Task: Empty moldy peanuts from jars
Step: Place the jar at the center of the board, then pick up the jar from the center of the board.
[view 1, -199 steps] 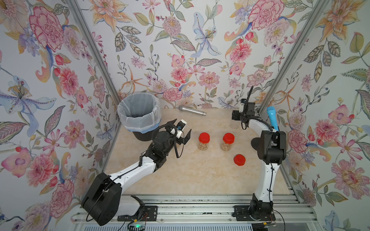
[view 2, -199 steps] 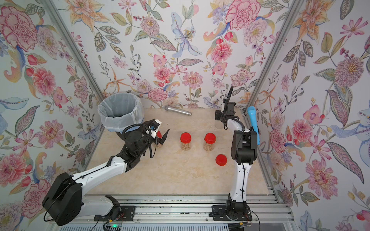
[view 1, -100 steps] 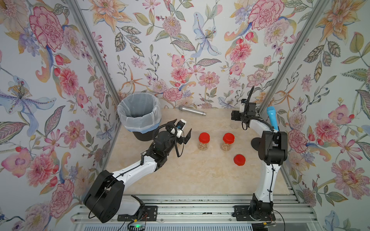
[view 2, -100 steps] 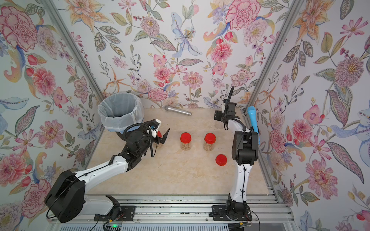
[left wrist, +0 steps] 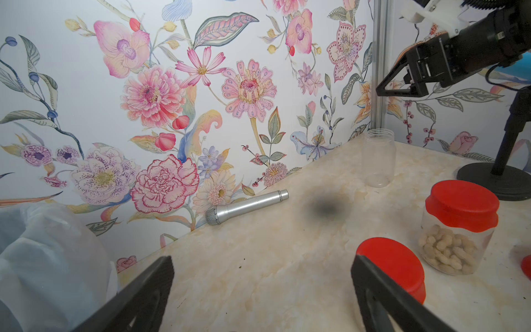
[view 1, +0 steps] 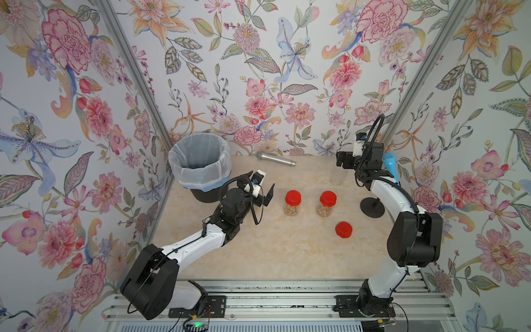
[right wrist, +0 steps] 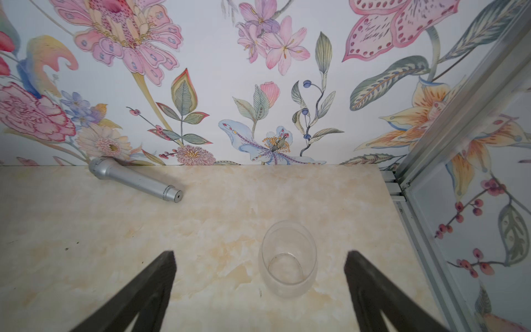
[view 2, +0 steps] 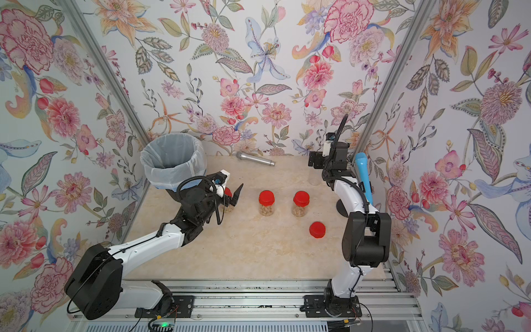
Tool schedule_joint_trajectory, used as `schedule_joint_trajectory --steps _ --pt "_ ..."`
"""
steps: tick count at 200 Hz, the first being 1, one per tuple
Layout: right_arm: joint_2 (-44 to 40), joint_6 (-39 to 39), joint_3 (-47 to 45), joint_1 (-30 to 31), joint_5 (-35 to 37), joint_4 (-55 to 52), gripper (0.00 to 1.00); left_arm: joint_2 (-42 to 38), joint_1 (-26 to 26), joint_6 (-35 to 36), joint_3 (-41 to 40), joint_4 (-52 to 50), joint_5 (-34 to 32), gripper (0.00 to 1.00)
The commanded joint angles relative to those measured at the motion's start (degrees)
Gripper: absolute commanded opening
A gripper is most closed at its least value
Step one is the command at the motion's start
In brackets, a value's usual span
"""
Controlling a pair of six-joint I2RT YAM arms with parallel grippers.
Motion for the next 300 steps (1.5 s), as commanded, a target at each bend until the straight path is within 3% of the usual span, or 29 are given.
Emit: schedule_joint_trajectory --steps 1,35,76,96,127,153,174,262,300 --pt "-3.87 1.90 -3.74 2.73 -0.27 -0.92 0.99 1.00 0.51 -1.02 -0.40 1.40 -0.98 1.00" --pt "-9.90 2.56 -7.89 7.71 0.27 -6.01 1.00 2.77 0.51 -1.73 1.75 -2.17 -2.57 1.00" --pt "-18.53 7.49 -16.01 10.62 -0.05 -8.38 1.00 4.35 0.40 -3.85 2.71 -3.69 -9.04 1.00" --pt "-22.35 8.23 -20.34 11.61 -0.31 -9.41 1.00 5.33 0.51 -4.87 3.89 -5.68 -7.80 1.00" --pt "-25.94 9.67 -25.60 12.32 1.54 -12.12 1.00 9.51 0.77 -7.49 10.17 -13.97 -0.64 1.00" --pt "-27.88 11.21 -29.67 12.35 3.05 -12.99 1.00 9.45 0.69 -12.16 7.63 -8.51 2.73 1.00" --pt "-28.18 11.74 -31.62 12.18 3.77 -13.73 1.00 7.93 0.57 -12.40 5.83 -6.08 1.70 1.00" --pt "-20.74 12.16 -32.38 11.82 1.52 -9.18 1.00 7.40 -1.11 -9.89 7.56 -12.64 -6.39 1.00" --pt "-16.37 12.04 -31.15 11.73 2.21 -7.79 0.99 7.99 -3.54 -10.93 10.00 -15.95 -16.35 1.00"
